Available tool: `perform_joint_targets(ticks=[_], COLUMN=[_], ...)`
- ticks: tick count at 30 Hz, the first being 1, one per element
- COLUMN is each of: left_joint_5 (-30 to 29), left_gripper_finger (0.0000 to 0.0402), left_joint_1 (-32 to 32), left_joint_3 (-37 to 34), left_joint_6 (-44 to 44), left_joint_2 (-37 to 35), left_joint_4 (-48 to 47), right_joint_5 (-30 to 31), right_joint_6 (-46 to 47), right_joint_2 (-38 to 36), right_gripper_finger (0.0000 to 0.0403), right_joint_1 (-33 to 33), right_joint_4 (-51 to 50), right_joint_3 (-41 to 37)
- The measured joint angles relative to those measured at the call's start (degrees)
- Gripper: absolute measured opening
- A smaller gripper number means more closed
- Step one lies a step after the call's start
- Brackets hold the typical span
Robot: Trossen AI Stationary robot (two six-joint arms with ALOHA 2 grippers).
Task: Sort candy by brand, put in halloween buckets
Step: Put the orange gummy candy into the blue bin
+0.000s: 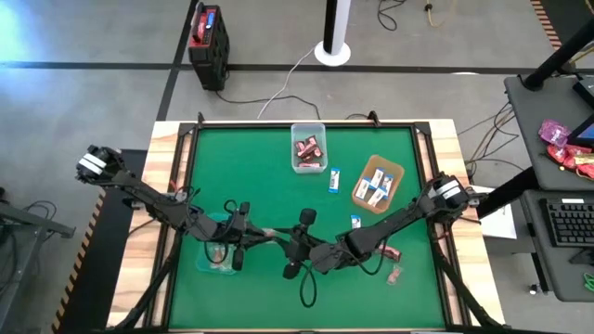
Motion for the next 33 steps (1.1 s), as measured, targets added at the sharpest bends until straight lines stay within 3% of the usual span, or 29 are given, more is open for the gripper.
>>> perform_joint_targets(ticks=[4,8,12,16,19,33], left_joint_5=[2.87,9.64,19.51,19.91,19.45,20.77], left_gripper_finger=[0.0000,0.0000,0.0000,0.0000,0.0000,0.0012], left_joint_1=[-0.09,-0.57,-0.90,-1.78,-1.77,-1.77], left_joint_3=[0.02,1.04,9.67,21.46,25.90,25.33], left_joint_6=[-2.92,-10.10,-20.51,-30.53,-35.26,-34.43], left_joint_2=[-3.22,-8.36,-13.17,-13.49,-12.25,-10.23], left_joint_4=[-4.93,-19.99,-50.88,-91.99,-109.53,-105.37], right_joint_5=[-0.63,-1.03,-1.20,-1.12,-0.96,-0.97], right_joint_6=[3.09,6.64,11.72,12.74,13.08,13.03], right_joint_2=[-0.81,-2.29,-4.54,-4.61,-4.54,-3.93], right_gripper_finger=[0.0139,0.0173,0.0191,0.0196,0.0195,0.0194], right_joint_1=[-0.07,-0.07,-0.15,-0.25,-0.34,-0.36], right_joint_4=[-1.81,-4.63,-11.85,-13.35,-13.12,-13.48], right_joint_3=[0.02,0.02,0.04,0.02,0.02,0.02])
